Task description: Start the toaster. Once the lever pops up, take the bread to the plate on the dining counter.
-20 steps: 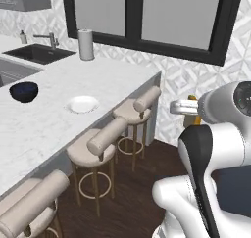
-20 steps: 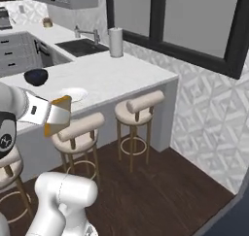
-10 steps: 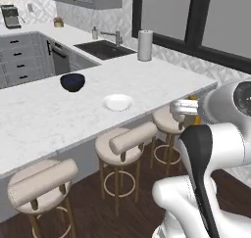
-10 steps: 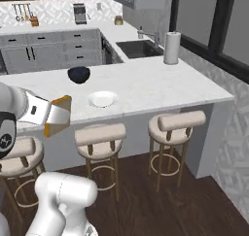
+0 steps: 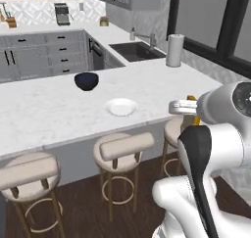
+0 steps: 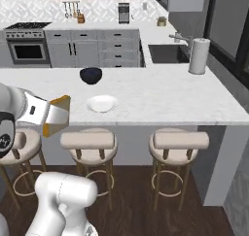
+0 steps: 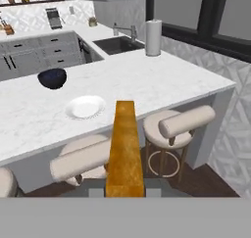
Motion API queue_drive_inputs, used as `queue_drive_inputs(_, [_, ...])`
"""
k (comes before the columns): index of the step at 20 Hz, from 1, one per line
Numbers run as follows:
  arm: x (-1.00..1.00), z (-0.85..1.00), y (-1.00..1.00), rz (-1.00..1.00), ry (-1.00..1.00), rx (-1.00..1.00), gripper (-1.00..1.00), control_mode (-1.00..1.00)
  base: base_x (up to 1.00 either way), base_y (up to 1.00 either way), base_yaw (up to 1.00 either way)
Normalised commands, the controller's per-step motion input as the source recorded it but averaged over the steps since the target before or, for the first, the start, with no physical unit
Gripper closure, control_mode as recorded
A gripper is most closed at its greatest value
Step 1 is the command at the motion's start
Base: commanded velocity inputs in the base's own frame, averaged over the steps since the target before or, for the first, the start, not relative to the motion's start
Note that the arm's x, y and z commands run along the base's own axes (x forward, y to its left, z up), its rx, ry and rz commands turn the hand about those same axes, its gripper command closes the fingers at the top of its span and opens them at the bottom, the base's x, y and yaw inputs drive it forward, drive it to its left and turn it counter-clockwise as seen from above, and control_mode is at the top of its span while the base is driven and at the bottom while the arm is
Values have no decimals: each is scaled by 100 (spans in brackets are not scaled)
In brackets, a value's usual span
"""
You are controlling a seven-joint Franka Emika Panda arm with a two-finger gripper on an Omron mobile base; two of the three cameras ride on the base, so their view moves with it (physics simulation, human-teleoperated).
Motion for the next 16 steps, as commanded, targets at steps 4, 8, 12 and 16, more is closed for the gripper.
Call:
queue_drive_inputs(4, [0,0,0,0,0,0,100,100,77,-57,46])
queue_drive_inputs(8, [0,0,0,0,0,0,100,100,98,-16,42])
queue_drive_inputs(12, [0,0,0,0,0,0,100,100,100,-22,18])
queue_drive_inputs(16, [0,0,0,0,0,0,100,100,93,-28,1])
